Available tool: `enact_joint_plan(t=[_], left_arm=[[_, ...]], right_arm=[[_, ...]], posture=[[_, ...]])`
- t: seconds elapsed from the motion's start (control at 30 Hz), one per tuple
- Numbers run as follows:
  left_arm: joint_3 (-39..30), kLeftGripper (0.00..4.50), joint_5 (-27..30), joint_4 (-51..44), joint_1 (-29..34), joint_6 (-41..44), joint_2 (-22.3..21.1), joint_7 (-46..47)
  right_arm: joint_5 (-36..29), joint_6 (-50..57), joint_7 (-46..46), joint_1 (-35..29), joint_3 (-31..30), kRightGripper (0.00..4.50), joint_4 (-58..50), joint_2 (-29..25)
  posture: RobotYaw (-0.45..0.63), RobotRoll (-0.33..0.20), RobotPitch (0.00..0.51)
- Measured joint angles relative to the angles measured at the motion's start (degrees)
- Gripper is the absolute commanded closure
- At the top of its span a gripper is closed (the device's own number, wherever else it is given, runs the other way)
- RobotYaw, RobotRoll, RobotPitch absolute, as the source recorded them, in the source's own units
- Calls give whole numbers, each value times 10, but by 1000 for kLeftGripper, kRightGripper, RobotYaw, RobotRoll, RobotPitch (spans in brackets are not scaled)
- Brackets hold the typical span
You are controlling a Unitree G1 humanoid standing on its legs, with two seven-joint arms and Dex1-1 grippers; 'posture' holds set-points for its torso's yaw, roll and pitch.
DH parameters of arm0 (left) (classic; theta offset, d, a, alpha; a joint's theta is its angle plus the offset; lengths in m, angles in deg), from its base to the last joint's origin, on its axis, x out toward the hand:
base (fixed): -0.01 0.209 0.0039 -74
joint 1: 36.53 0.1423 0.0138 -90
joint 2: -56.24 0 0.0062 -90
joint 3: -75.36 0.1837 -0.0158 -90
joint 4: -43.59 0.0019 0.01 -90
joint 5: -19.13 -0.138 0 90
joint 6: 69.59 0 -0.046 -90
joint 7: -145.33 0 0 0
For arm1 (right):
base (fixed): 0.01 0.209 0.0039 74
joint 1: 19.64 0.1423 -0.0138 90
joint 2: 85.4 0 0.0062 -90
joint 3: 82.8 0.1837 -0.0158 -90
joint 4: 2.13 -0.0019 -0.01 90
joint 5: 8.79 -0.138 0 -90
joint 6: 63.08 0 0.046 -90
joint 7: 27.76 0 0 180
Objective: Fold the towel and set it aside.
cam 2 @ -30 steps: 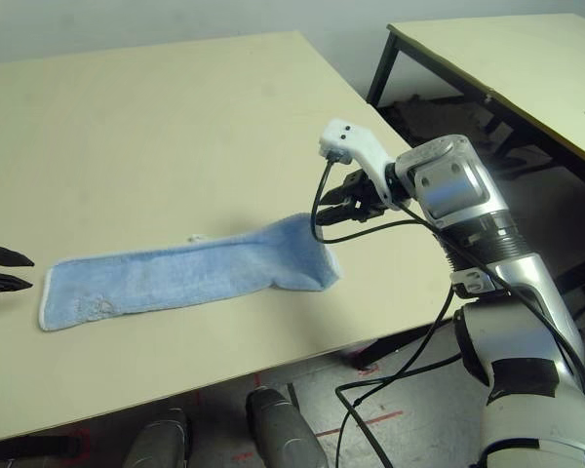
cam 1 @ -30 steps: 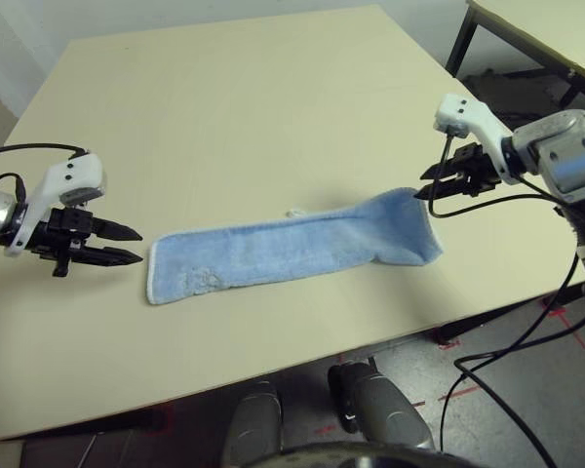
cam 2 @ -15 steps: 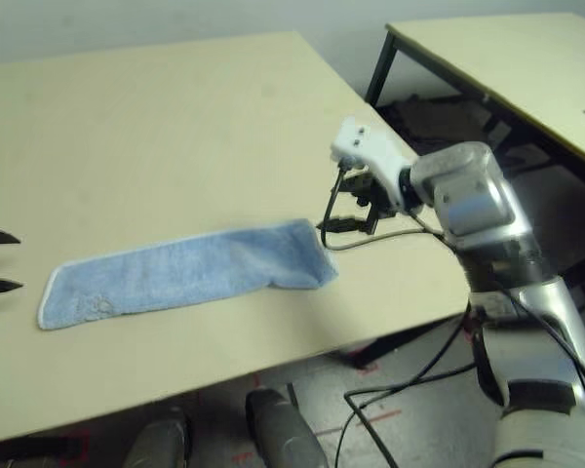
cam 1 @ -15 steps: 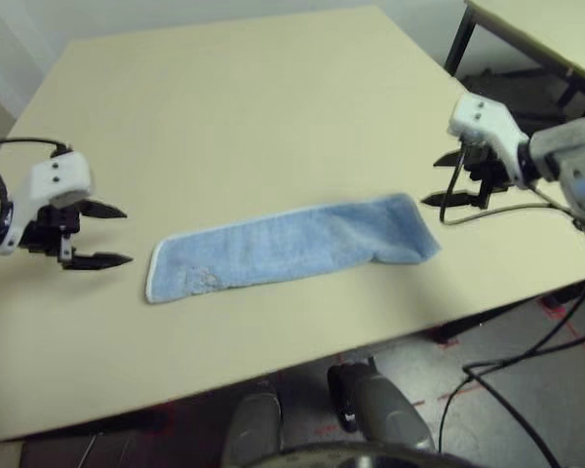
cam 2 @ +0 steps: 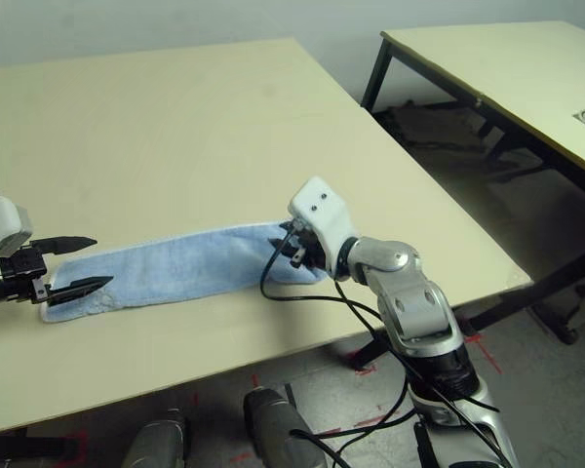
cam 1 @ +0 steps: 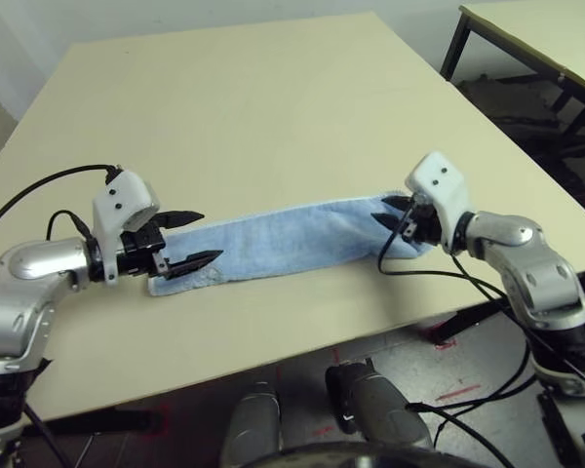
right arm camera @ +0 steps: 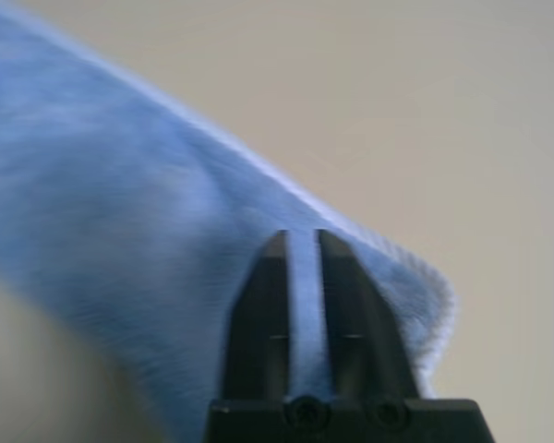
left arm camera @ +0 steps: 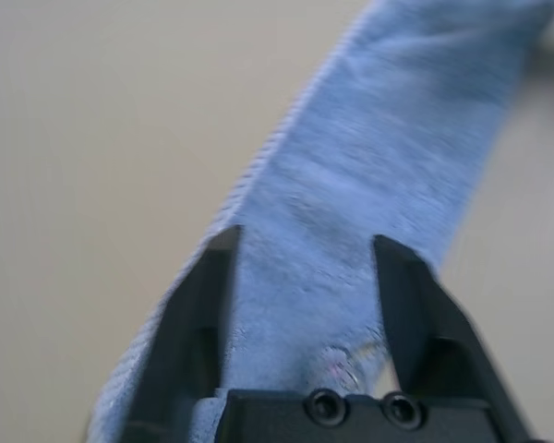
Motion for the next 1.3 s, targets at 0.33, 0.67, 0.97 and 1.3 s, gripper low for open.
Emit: enact_joint_plan(t=[0.33,0.67,0.97,1.3], left_arm=[[6,4482,-13,-2,28,0,46,68],[25,4482,-12,-21,49,6,37,58],[-24,3877,6,34,75,-43,-51,-60],[-93,441,40,246,1,-231,-133,-303]], right_arm=[[17,-26,32,-71,-1,4500,24,-20],[74,-107,64,-37,-2,4500,113,-66],[-16,-53,-37,-16,19,2843,88,-79],[-230,304,-233,124,72,0,218,-167]], posture=[[-101,0,141],[-101,0,138],[-99,0,129],[-102,0,133]])
